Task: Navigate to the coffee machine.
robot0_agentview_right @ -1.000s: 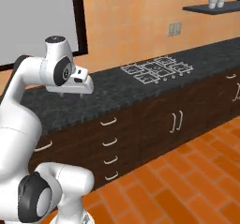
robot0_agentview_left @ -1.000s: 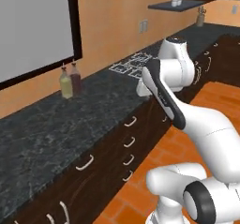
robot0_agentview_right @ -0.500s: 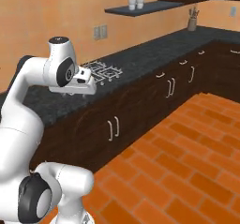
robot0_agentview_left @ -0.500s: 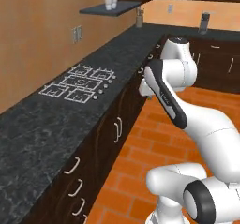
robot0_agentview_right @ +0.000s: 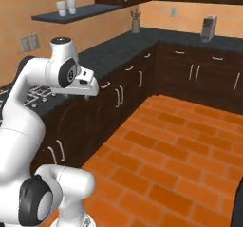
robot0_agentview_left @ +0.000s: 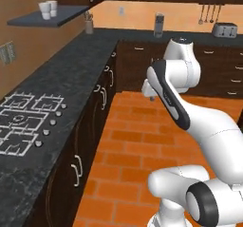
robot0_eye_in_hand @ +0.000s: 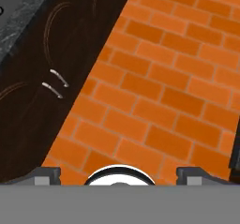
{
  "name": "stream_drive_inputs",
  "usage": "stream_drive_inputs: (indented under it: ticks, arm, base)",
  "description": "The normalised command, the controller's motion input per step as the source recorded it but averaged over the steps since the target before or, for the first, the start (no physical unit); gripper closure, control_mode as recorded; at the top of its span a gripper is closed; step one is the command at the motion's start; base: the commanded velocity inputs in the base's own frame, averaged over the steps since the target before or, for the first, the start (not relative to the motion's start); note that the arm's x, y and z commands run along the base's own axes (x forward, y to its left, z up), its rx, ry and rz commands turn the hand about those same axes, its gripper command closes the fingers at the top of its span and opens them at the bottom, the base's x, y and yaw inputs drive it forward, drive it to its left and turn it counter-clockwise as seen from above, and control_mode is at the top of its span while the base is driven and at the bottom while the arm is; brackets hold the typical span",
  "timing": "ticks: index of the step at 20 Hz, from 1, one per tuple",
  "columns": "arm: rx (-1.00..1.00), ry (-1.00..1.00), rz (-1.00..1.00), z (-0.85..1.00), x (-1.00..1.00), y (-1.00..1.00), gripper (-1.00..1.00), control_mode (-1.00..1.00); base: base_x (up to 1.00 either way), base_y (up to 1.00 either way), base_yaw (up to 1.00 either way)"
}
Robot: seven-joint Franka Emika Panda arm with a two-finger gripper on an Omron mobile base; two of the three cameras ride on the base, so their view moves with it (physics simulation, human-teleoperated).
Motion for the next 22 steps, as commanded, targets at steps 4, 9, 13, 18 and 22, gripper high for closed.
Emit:
stream_drive_inputs:
  ticks: [4, 9, 13, 18, 22]
  arm:
    - [0.00, 0.00, 0.00, 0.00, 0.00, 0.00, -1.00, 1.00]
    - [0.00, 0.00, 0.00, 0.00, 0.00, 0.00, -1.00, 1.00]
    - [0.00, 0.00, 0.00, 0.00, 0.00, 0.00, -1.00, 1.00]
    - [0.00, 0.00, 0.00, 0.00, 0.00, 0.00, -1.00, 1.00]
    - [0.00, 0.00, 0.00, 0.00, 0.00, 0.00, -1.00, 1.00]
  base:
    - [1.00, -0.33, -0.35]
    - [1.00, -0.11, -0.31]
    - [1.00, 0.00, -0.27]
    - [1.00, 0.00, -0.22]
    - [1.00, 0.03, -0.15]
